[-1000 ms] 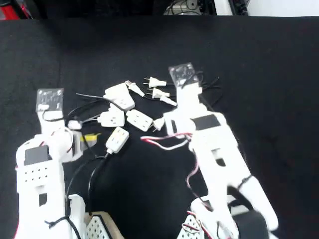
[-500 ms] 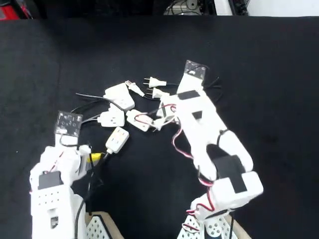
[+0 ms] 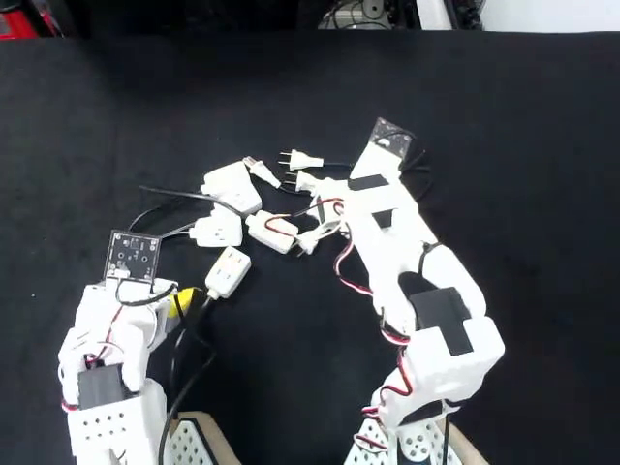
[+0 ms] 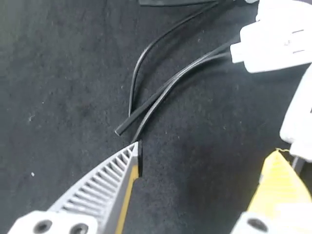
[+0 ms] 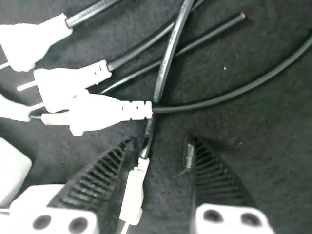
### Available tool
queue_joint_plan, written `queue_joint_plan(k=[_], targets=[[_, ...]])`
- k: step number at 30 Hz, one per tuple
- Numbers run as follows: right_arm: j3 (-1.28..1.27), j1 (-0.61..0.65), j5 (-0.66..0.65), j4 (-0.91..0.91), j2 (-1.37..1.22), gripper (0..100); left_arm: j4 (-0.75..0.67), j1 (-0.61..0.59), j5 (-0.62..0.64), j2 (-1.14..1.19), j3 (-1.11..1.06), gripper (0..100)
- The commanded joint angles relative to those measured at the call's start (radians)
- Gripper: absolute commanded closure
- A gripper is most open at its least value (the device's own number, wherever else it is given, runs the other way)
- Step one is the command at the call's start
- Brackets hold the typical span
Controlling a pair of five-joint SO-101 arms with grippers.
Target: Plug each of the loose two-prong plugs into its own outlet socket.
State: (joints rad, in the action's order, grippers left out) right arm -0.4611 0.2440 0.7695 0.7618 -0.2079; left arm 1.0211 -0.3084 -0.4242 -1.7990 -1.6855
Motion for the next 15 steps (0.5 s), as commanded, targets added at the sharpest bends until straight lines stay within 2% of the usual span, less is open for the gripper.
queue_joint_plan(k=[1,6,8,12,15], targets=[[0.041,0.035,0.040,-0.020,-0.002,83.9,0.032,0.015,-0.012,-0.018,-0.015,62],[0.010,0.055,0.038,-0.063,-0.005,83.9,0.041,0.005,-0.014,-0.020,-0.013,62],[-0.010,0.060,0.038,-0.086,-0.018,83.9,0.100,-0.018,-0.023,-0.018,0.008,62],[-0.008,0.060,0.037,-0.095,-0.031,84.0,0.319,-0.039,-0.186,-0.020,0.067,62],[-0.012,0.061,0.037,-0.091,-0.030,85.3,0.310,-0.087,-0.201,-0.021,0.064,62]])
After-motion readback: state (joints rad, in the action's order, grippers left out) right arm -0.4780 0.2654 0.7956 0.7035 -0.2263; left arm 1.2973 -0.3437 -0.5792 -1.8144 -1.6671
